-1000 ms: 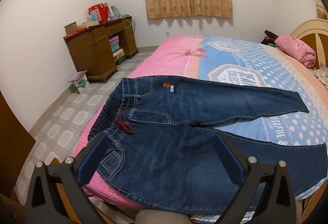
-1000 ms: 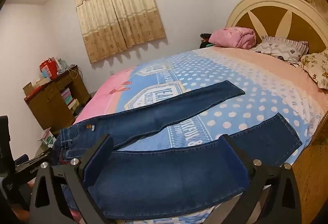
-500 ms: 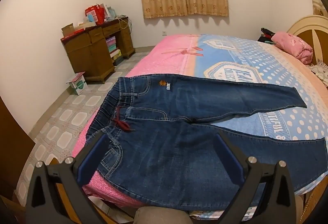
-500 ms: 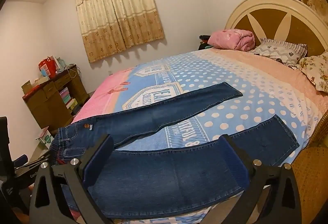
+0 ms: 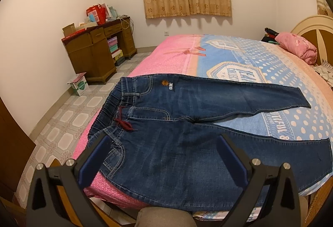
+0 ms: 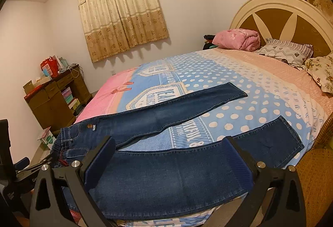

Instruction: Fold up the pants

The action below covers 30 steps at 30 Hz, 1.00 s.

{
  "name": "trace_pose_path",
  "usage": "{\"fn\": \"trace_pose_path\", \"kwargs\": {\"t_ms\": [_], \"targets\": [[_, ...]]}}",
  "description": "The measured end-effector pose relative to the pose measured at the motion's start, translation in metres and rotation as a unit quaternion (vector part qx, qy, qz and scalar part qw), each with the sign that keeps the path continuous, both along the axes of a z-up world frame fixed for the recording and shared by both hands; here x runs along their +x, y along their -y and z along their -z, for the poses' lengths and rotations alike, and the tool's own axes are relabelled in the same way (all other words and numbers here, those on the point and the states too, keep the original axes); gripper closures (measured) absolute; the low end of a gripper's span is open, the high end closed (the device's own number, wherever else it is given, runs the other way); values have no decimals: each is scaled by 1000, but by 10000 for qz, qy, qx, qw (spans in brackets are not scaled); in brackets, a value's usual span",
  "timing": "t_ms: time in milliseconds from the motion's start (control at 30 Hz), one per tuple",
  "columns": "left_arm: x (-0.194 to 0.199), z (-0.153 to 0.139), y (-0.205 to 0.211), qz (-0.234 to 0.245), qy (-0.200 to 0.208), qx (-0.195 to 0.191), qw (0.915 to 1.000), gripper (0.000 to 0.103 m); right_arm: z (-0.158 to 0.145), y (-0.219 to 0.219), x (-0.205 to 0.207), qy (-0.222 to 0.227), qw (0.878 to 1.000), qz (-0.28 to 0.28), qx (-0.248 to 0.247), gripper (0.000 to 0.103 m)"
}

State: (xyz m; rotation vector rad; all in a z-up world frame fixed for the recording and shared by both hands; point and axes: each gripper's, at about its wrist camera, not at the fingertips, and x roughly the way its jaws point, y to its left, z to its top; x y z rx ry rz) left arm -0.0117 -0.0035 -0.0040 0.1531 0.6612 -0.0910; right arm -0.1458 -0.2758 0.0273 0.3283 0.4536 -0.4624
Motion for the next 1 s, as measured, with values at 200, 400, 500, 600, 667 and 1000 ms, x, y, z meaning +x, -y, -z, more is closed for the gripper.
{"fn": "trace_pose_path", "kwargs": {"t_ms": [200, 400, 500, 600, 667, 1000], "targets": [[-1, 0, 0, 4, 6, 2, 10000, 0, 0, 1, -1, 4, 10000, 5, 11, 1], [0, 1, 0, 0, 1, 2, 10000, 0, 0, 0, -1, 2, 10000, 4, 15, 1], [-1, 1, -1, 4, -4, 4, 10000, 0, 0, 0, -1, -7, 10000, 1, 29, 1], [-2, 2, -2, 8, -16, 18, 10000, 0, 1, -1, -1, -17, 10000, 4, 54, 1], [-2, 2, -2, 7, -15, 14, 10000, 0, 2, -1, -1, -29, 10000, 3, 66, 1], [-1, 5, -1, 5, -40, 17, 10000, 0, 3, 1, 0, -38, 9999, 19, 95, 1]]}}
